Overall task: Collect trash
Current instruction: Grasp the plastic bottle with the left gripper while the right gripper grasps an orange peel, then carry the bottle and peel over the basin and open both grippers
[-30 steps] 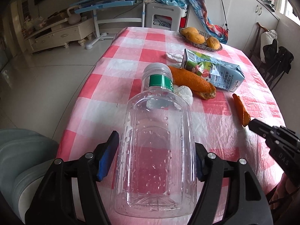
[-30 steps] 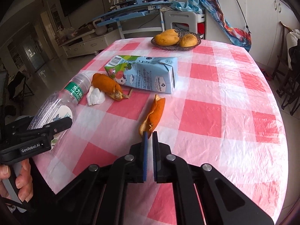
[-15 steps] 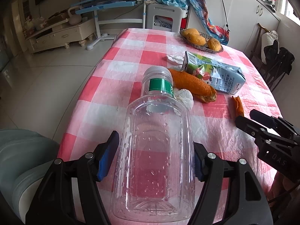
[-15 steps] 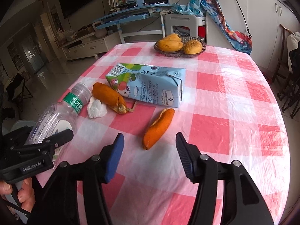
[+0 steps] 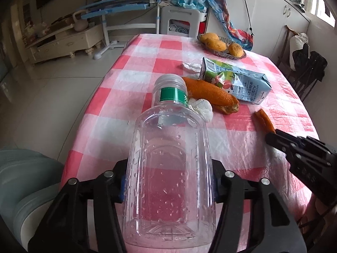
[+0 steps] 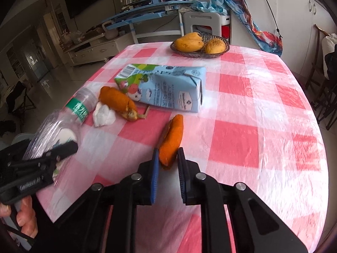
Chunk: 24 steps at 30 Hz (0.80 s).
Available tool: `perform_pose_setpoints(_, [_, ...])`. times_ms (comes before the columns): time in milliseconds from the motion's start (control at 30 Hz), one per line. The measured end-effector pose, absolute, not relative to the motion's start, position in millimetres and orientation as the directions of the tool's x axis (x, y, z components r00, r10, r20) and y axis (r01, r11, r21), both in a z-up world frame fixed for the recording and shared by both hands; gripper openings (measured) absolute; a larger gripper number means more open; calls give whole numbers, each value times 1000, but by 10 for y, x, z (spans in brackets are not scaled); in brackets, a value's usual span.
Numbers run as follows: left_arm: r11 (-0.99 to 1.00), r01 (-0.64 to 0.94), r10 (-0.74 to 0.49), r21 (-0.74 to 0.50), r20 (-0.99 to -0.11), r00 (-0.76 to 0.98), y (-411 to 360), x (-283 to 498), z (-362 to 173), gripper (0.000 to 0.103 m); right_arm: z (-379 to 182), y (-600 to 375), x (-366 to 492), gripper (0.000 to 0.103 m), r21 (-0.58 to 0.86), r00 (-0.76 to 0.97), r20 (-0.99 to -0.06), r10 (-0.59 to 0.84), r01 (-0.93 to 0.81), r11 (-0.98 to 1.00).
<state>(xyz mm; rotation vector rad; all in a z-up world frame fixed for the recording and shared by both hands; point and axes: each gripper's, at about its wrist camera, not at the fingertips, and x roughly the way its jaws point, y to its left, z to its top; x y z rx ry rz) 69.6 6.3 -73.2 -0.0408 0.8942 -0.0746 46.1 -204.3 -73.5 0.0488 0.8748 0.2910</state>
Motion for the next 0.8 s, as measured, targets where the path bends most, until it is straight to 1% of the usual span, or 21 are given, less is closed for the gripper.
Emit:
perform_pose_setpoints(200, [994,49,-102,-93,-751,652,131,524,-661,54,-597,-2022,143,17,194,613,-712,342,-295,935])
perform_pose_setpoints(333, [991,49,-125,-125,-726,676,216,337,-581,54,-494,-1913,-168,17,205,598,-687,413,-386,900])
perform_pose_setpoints(433, [988,59,-141,-141,-701,699,263,138,-518,54,-493,-1807,-383,17,205,560,-692,456,-453,868])
perform_pose_setpoints(600, [987,69,-150,-146,-677,720,329,-274,-461,54,-618,-1570,-821,17,200,465,-729,503,-558,806])
perform_pose_setpoints(800, [988,75,-147,-133,-688,711,391,-795,-500,54,-880,-1351,-1207,18,215,350,-786,510,-618,756])
